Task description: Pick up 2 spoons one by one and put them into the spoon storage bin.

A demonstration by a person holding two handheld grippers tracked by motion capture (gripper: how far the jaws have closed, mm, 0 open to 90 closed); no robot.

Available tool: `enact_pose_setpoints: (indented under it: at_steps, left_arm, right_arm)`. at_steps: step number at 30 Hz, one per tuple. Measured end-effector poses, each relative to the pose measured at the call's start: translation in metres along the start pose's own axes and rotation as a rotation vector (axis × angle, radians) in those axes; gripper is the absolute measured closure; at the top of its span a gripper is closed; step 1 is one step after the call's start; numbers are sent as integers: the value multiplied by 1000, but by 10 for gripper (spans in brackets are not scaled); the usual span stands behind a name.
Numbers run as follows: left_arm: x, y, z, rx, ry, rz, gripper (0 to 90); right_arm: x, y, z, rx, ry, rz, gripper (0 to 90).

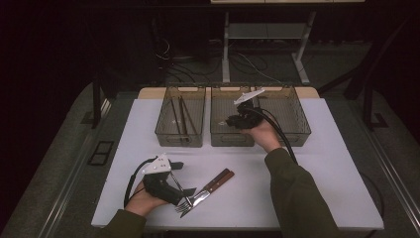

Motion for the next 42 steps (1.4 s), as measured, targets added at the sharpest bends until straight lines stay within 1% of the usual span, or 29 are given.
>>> enact_pose_setpoints:
  at_steps: [4,5,6,8,10,11,12,14,16,18,20,22,26,28,29,31,32,35,40,42]
  left_arm:
    - [0,0,0,-1,1,4,0]
    - [0,0,0,-1,1,3,0]
    - [0,0,0,-2,0,4,0]
    - [0,0,0,-2,1,0,0]
    - [0,0,0,-1,0,-2,0]
    - [0,0,0,-1,1,-3,0]
    - [0,0,0,1,0,-1,0]
    - [0,0,0,1,1,3,0]
    - [1,0,0,3,3,3,0]
    - [1,0,0,2,4,2,0]
    - [1,0,0,1,5,2,0]
    - [1,0,0,2,5,2,0]
    - [1,0,0,3,6,5,0]
    - [1,-1,-1,5,5,3,0]
    - [1,0,0,2,6,-4,0]
    - [1,0,0,3,6,-3,0]
    - [1,0,0,3,7,-4,0]
    - [1,-1,0,4,9,-4,0]
    - [3,-1,0,8,14,-1,0]
    - [3,-1,-1,3,20,-10,0]
  right_arm:
    - [-1,-1,4,13,5,5,761]
    - [0,-1,4,20,11,19,756]
    - [0,-2,5,27,16,18,753]
    - [0,-2,5,15,20,11,666]
    - [1,-1,4,9,25,14,599]
    - [1,0,3,6,22,7,572]
    - [2,0,2,5,23,8,556]
    - [4,1,1,-6,42,11,527]
    - [5,1,-1,-11,36,10,497]
    - [7,1,-3,-23,45,15,460]
    - [9,2,-6,-27,42,14,438]
    - [10,1,-10,-39,21,13,373]
    - [12,-2,-19,-42,17,28,359]
    - [11,-4,-25,-61,9,16,350]
    - [12,-5,-28,-65,9,25,347]
    - [14,-9,-34,-85,12,23,340]
    - [15,-12,-38,-93,15,24,337]
    - [17,-21,-47,-110,-4,27,331]
    - [20,-38,-62,-116,-12,55,331]
    - [22,-45,-67,-127,-8,70,326]
Point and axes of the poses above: each handheld gripper's, and its own axes: z roughly forward along the jaws, y roughly out of its top, x roughly to its left, the point moved 5 cm from there along z, roughly forward along the jaws, and after that the axes turned 9 degrees about y, right-handed, at the moved point
